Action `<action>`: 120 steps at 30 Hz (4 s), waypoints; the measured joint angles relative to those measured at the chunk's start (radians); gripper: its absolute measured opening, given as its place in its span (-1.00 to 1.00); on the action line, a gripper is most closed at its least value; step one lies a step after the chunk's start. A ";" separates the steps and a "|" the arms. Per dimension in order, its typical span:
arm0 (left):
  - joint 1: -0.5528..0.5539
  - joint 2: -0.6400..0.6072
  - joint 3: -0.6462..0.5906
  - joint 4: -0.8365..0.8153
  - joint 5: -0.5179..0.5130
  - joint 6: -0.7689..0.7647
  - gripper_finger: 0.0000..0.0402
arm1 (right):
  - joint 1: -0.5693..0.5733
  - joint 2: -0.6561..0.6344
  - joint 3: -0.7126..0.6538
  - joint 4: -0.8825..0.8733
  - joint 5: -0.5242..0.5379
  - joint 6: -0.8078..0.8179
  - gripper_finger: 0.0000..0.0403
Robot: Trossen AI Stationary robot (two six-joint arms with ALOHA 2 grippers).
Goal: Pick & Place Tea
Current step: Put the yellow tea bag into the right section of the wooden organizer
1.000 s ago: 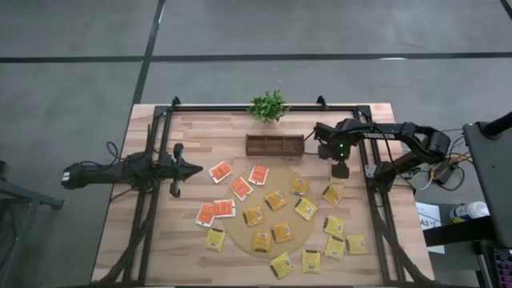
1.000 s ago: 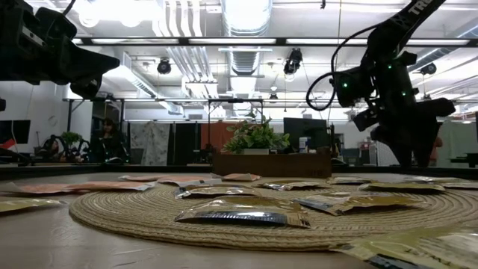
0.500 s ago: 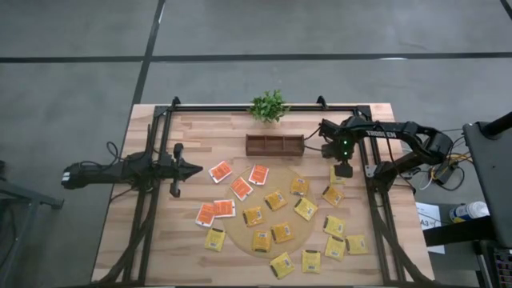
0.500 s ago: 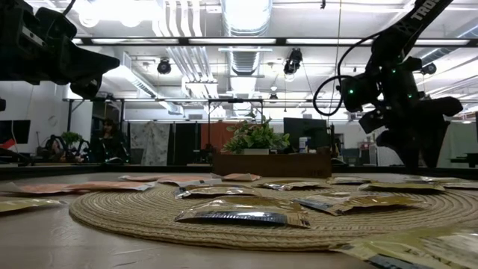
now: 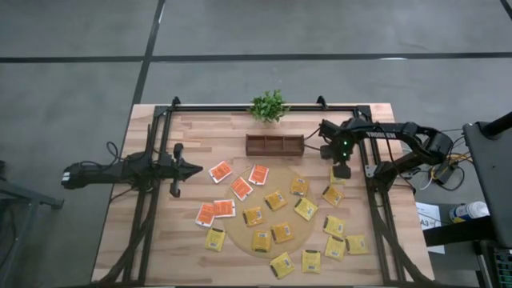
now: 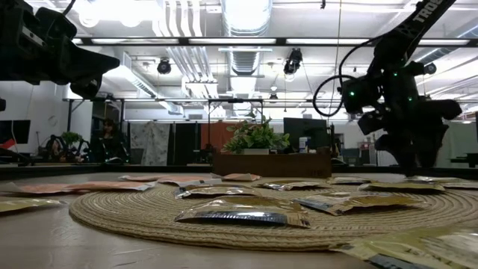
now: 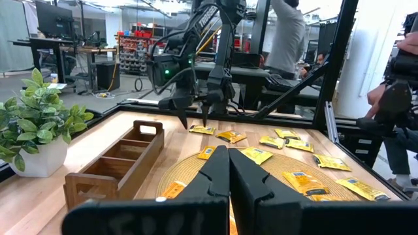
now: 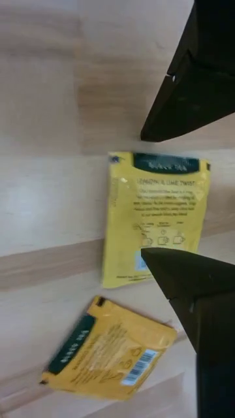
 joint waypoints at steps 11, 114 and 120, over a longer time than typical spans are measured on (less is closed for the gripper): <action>0.000 0.000 0.000 0.000 0.000 0.000 -1.00 | -0.001 -0.001 -0.006 0.000 -0.004 -0.016 0.30; 0.000 0.000 0.000 0.000 0.000 0.000 -1.00 | 0.049 -0.085 0.357 0.012 0.079 0.197 0.00; 0.000 0.000 0.000 0.000 0.000 0.000 -1.00 | 0.059 -0.085 0.365 0.008 0.079 0.219 0.00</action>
